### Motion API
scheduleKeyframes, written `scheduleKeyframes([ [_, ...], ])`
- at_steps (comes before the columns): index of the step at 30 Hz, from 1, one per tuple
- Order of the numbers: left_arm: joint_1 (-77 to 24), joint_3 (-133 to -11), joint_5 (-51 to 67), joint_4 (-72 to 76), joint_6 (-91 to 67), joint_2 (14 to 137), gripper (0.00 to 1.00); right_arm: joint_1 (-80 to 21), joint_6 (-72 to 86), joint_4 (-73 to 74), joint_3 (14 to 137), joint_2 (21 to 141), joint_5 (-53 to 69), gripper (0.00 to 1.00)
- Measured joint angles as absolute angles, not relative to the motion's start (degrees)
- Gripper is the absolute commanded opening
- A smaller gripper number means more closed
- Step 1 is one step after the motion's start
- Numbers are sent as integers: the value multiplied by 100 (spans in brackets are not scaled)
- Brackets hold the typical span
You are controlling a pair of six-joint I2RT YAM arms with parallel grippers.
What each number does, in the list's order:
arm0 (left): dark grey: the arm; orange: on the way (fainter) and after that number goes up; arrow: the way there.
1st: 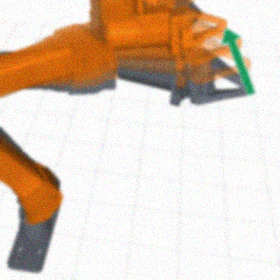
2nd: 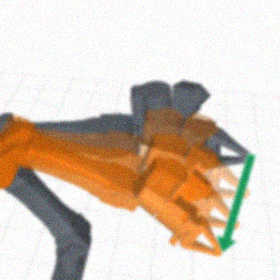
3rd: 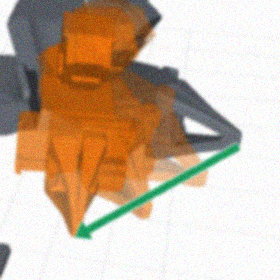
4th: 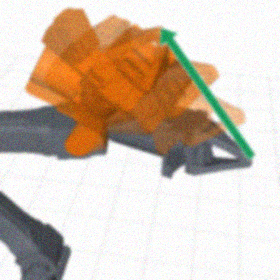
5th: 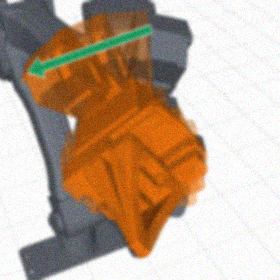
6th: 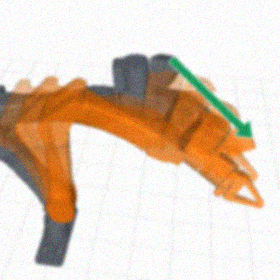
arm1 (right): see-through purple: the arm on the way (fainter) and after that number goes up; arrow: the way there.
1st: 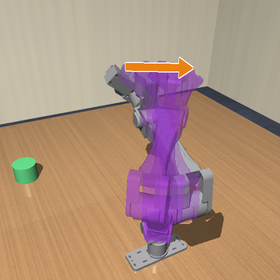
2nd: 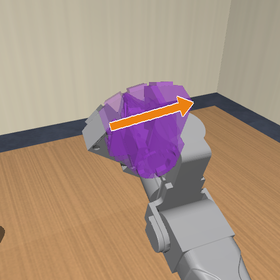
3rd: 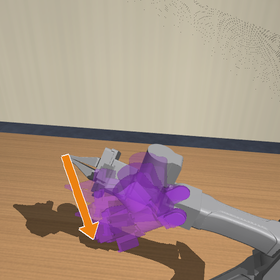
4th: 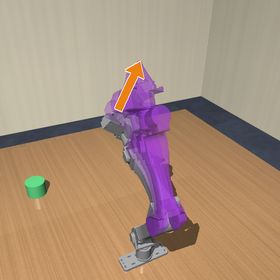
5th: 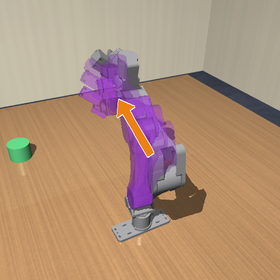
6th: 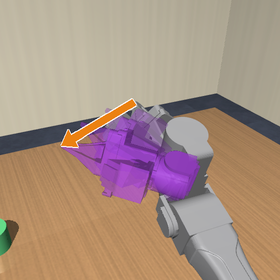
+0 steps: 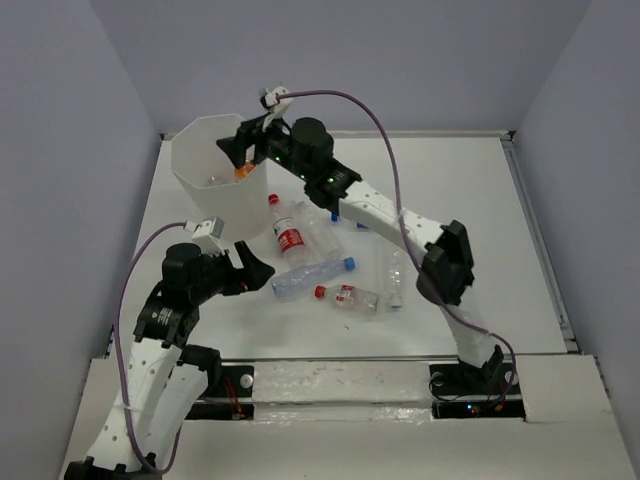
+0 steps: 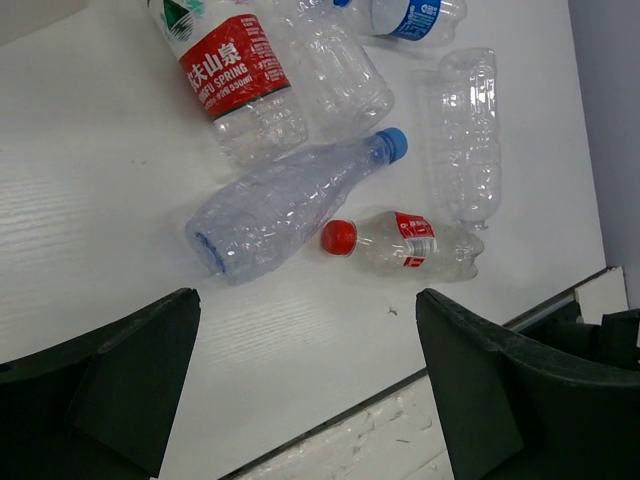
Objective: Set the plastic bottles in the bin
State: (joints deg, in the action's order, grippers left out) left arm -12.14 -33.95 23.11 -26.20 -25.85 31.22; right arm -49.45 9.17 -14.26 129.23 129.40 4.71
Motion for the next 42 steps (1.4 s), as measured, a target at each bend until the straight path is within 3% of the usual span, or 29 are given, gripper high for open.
scheduleKeyframes([
  [2, -1282, -3551, 2215, -2600, -2477, 3352, 99, -4893, 910, -1347, 11310, 11793, 475, 56],
  [10, -2519, -4318, 1614, -2508, -2202, 4678, 99, -4165, 1562, -1201, 6696, 7319, 137, 56],
  [14, -3653, -4928, 897, -2552, -2071, 5664, 99, -3750, 1977, -923, 5194, 6176, 8, 56],
  [19, -4403, -5507, 19, -2469, -1669, 6796, 96, -3155, 2399, 14, 3642, 5631, 64, 58],
  [20, -4464, -5513, -69, -2449, -1612, 6914, 96, -3076, 2440, 128, 3538, 5588, 75, 69],
  [23, -4622, -5509, -360, -2377, -1328, 7373, 96, -2954, 2552, 445, 3269, 5430, 148, 81],
  [34, -4689, -5393, -482, -1697, -491, 7918, 85, -2847, 2703, 515, 2797, 5113, 213, 78],
  [42, -4692, -5413, -478, -1494, -268, 8696, 85, -2803, 2698, 541, 2888, 5621, 148, 90],
])
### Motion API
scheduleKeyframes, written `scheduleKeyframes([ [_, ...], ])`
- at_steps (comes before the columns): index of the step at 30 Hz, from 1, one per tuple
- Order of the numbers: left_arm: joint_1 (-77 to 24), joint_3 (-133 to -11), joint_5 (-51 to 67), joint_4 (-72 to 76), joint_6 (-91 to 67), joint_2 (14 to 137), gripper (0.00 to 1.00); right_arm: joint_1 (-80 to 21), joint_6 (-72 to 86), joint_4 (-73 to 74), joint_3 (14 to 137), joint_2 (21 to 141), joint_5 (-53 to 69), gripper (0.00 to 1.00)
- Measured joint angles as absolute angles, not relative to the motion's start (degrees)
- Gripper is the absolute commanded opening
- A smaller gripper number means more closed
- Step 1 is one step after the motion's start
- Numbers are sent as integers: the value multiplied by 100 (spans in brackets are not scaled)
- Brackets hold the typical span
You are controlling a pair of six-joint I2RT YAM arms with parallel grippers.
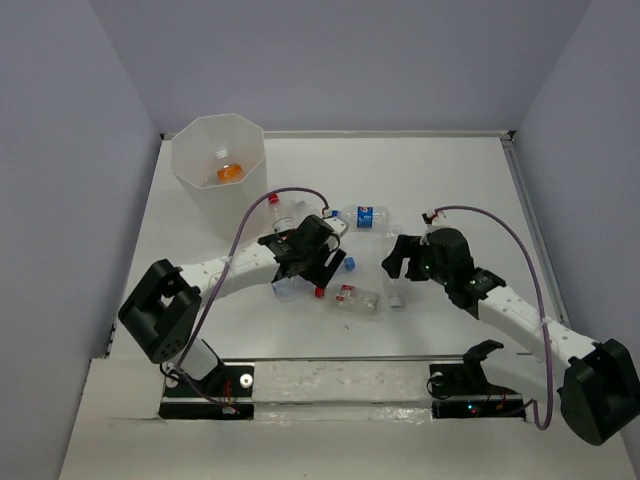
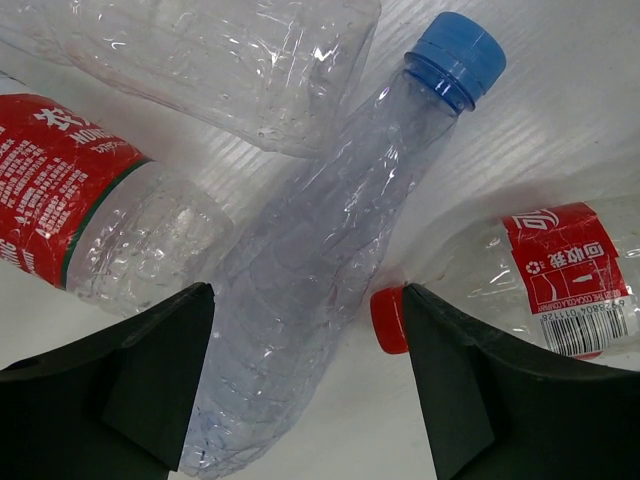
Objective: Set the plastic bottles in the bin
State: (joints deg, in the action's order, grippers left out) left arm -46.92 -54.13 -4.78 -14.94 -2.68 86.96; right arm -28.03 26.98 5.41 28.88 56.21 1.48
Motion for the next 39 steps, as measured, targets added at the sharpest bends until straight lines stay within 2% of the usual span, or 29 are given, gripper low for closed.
scheduleKeyframes([
  [3, -4692, -5478, -484, -1505, -237, 8851, 80, -2781, 2679, 561, 3127, 6093, 86, 91],
  [7, -4720, -5586, -484, -1494, -209, 8993, 80, -2781, 2630, 569, 3404, 6501, -99, 91],
  [9, -4759, -5601, -489, -1490, -196, 9059, 72, -2768, 2569, 574, 3524, 6628, -237, 90],
  [11, -4794, -5607, -499, -1490, -189, 9120, 69, -2744, 2545, 563, 3597, 6735, -311, 90],
  [12, -4810, -5623, -502, -1503, -174, 9183, 63, -2740, 2534, 558, 3627, 6805, -346, 89],
  [14, -4829, -5640, -504, -1498, -169, 9286, 60, -2735, 2530, 556, 3673, 6980, -384, 89],
  [16, -4834, -5640, -504, -1507, -174, 9367, 51, -2722, 2530, 556, 3693, 7177, -405, 88],
  [19, -4842, -5693, -506, -1500, -174, 9380, 36, -2694, 2532, 556, 3708, 7424, -412, 84],
  [20, -4842, -5695, -508, -1503, -180, 9380, 31, -2687, 2532, 554, 3734, 7529, -412, 78],
  [22, -4845, -5695, -513, -1529, -198, 9380, 18, -2670, 2530, 545, 3778, 7697, -410, 74],
  [24, -4853, -5695, -526, -1557, -178, 9376, 12, -2670, 2545, 519, 3789, 7791, -412, 60],
  [29, -4886, -5695, -545, -1621, -204, 9242, 10, -2670, 2574, 443, 3789, 7789, -462, 40],
  [34, -4908, -5699, -537, -1688, -217, 8825, 10, -2670, 2574, 478, 3774, 7529, -545, 38],
  [39, -4912, -5905, -495, -1890, -263, 8130, 9, -2670, 2571, 642, 3743, 6761, -622, 37],
])
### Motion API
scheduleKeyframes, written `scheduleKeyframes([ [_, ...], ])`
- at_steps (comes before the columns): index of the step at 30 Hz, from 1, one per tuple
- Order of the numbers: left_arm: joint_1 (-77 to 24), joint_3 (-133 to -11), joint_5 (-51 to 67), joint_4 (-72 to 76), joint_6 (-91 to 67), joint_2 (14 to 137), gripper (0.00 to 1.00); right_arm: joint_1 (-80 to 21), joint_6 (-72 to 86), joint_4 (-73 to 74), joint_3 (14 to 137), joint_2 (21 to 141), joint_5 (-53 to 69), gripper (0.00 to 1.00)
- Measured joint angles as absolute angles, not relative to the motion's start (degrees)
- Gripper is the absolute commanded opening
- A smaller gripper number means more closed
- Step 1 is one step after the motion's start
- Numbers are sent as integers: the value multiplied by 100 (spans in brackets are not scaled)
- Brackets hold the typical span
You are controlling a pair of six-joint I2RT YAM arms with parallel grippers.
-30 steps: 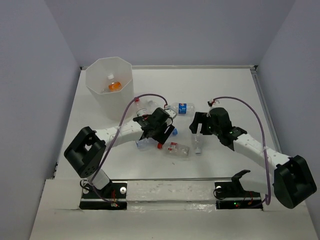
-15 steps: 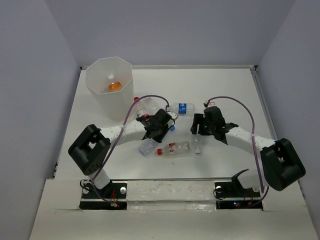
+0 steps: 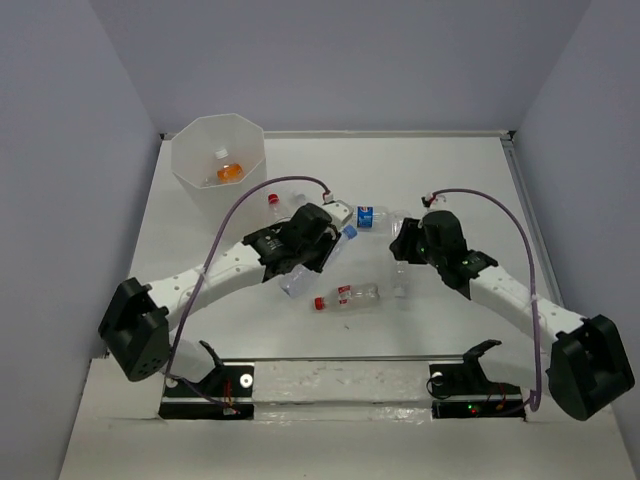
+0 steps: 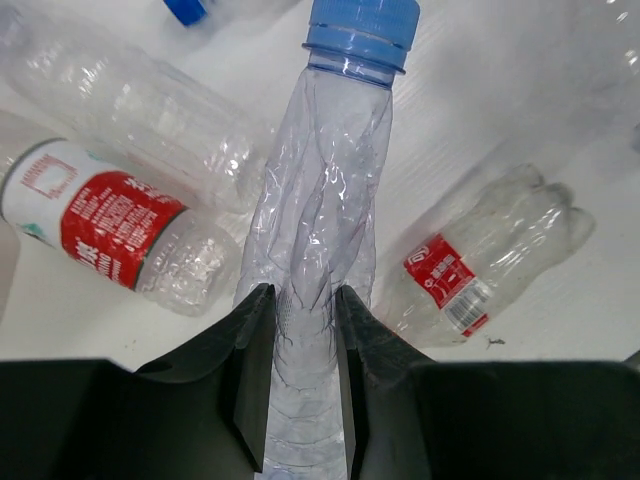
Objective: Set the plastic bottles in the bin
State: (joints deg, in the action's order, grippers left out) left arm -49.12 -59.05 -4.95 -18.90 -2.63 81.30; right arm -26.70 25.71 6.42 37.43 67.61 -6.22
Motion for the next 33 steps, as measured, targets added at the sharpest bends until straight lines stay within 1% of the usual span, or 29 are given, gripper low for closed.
scheduleKeyframes([
  [8, -4912, -6882, -607, -1894, -550, 7067, 9, -2670, 2574, 910, 3538, 5286, -552, 34],
  [12, -4864, -7749, -1236, -1761, -685, 6901, 9, -2670, 2580, 1000, 3498, 4759, -397, 34],
  [13, -4790, -7950, -1424, -1669, -718, 6886, 8, -2670, 2591, 1007, 3498, 4663, -329, 34],
  [16, -4250, -8309, -1890, -1330, -812, 6807, 7, -2670, 2600, 1002, 3498, 4525, -115, 34],
  [19, -3317, -8353, -2416, -799, -956, 6665, 7, -2700, 2641, 1000, 3500, 4541, 84, 33],
  [22, -2383, -8344, -2659, -362, -1151, 6639, 7, -2722, 2661, 1002, 3524, 4554, 222, 33],
  [26, -1695, -8298, -2886, 255, -1232, 6781, 8, -2840, 2663, 980, 3671, 4628, 342, 33],
  [29, -1420, -8156, -3006, 731, -1229, 6943, 12, -2952, 2663, 934, 3778, 4705, 410, 33],
  [31, -1334, -7990, -3059, 961, -1232, 7057, 17, -3030, 2663, 897, 3852, 4781, 432, 33],
  [32, -1330, -7878, -3072, 1081, -1232, 7096, 22, -3081, 2661, 880, 3933, 4866, 432, 33],
  [33, -1328, -7754, -3085, 1175, -1232, 7120, 35, -3170, 2661, 834, 4045, 4991, 436, 33],
])
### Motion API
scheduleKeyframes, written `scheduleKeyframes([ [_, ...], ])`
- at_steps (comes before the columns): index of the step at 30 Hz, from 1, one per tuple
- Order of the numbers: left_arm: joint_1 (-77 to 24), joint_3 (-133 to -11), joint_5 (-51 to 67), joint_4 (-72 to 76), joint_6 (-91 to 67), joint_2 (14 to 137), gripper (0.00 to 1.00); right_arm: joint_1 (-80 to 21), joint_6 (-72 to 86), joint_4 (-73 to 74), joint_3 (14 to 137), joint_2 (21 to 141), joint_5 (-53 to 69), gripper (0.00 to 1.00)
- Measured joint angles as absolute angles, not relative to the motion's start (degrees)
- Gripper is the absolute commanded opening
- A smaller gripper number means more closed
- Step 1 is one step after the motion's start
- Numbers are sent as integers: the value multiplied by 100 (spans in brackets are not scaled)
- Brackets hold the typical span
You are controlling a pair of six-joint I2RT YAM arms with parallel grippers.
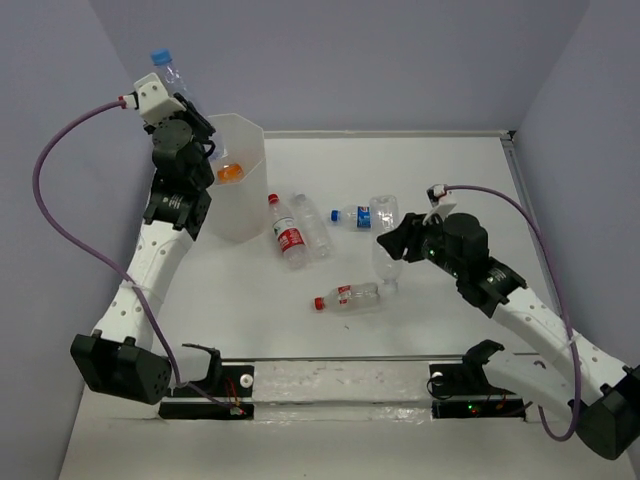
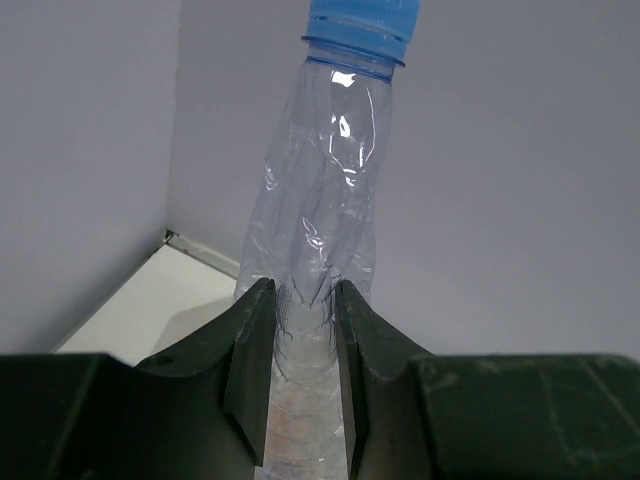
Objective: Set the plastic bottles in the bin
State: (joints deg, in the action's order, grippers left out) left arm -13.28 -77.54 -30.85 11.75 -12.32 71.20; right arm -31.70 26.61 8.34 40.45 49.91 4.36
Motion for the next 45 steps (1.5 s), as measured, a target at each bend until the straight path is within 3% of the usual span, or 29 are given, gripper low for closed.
scheduleKeyframes([
  [3, -1328, -7185, -3153, 1389, -1240, 7122, 54, -3465, 2635, 746, 4403, 5367, 432, 33],
  [4, -1328, -7011, -3164, 1426, -1236, 7120, 69, -3592, 2598, 690, 4622, 5542, 410, 33],
  [6, -1328, -6794, -3168, 1444, -1216, 7120, 84, -3857, 2526, 607, 5015, 5857, 370, 33],
  [10, -1326, -6626, -3087, 1450, -1216, 7039, 98, -4241, 2368, 274, 5892, 6490, 340, 33],
  [23, -1328, -6471, -1389, 784, -1855, 4816, 99, -4611, 1811, -274, 8399, 8453, 362, 33],
  [29, -1326, -6023, -777, 248, -2045, 3568, 99, -4788, 1470, -456, 10477, 9891, 362, 33],
  [40, -1332, -5721, 642, -801, -2615, 3002, 99, -4895, 1149, -1100, 13843, 12766, 340, 32],
  [41, -1347, -5723, 805, -867, -2674, 2974, 99, -4897, 1138, -1142, 14263, 13128, 342, 36],
  [42, -1354, -5728, 954, -926, -2722, 2952, 99, -4906, 1127, -1181, 14551, 13404, 346, 51],
  [44, -1382, -5776, 1153, -1087, -2777, 2919, 99, -4932, 1094, -1210, 14831, 13861, 362, 70],
  [45, -1393, -5824, 1238, -1177, -2797, 2908, 99, -4943, 1074, -1201, 14842, 13963, 379, 86],
])
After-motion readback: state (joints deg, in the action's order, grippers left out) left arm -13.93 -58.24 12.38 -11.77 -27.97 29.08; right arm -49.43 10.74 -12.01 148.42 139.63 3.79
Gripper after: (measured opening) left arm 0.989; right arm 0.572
